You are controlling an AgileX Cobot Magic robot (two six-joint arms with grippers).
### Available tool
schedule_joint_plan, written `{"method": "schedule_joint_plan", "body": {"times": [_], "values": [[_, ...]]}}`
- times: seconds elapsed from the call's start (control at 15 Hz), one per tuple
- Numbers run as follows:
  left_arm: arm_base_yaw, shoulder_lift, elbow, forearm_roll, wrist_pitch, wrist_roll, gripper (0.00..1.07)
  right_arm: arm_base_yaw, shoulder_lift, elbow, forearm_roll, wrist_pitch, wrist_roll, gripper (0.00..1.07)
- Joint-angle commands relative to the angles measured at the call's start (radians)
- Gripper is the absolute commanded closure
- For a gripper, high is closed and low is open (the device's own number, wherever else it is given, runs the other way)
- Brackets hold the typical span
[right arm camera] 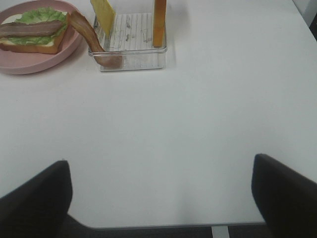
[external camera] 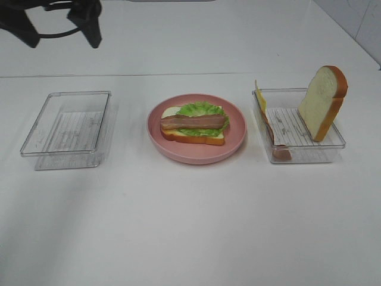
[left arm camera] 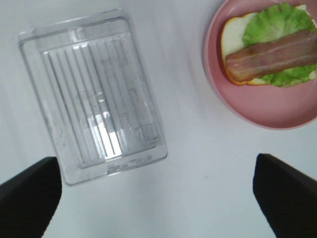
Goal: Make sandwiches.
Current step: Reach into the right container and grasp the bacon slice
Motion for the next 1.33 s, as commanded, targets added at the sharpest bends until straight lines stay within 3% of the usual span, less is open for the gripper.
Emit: {"method": "schedule_joint_plan", "body": {"times": [0.07, 0.27, 0.4, 0.47, 0.67, 1.0, 1.33], "values": [[0.063, -0.130, 0.137, 0.000, 0.101, 0.034, 0.04, -0.004, -0.021, 0.003, 0.009, -0.008, -0.002, 0.11], [0.137, -0.269, 0.286, -0.001, 0.093, 0.042, 0.04, -0.004, -0.021, 0.003, 0.009, -0.008, -0.002, 0.11], [0.225, -0.422, 0.470, -0.003, 0.057, 0.064, 0.04, -0.004, -0.021, 0.003, 0.009, -0.008, -0.002, 0.11], [0.240, -0.450, 0.500, -0.004, 0.048, 0.069, 0.04, -0.004, -0.021, 0.003, 0.009, -0.008, -0.002, 0.11], [0.342, -0.676, 0.728, -0.018, -0.041, 0.076, 0.04, -0.004, -0.021, 0.003, 0.009, -0.008, -0.002, 0.11], [0.342, -1.033, 0.993, -0.040, -0.123, 0.076, 0.04, -0.004, -0.021, 0.003, 0.009, -0.008, -0.002, 0.11], [0.342, -1.394, 1.168, -0.041, -0.172, 0.098, 0.04, -0.004, -0.021, 0.003, 0.009, -0.008, -0.002, 0.11]]}}
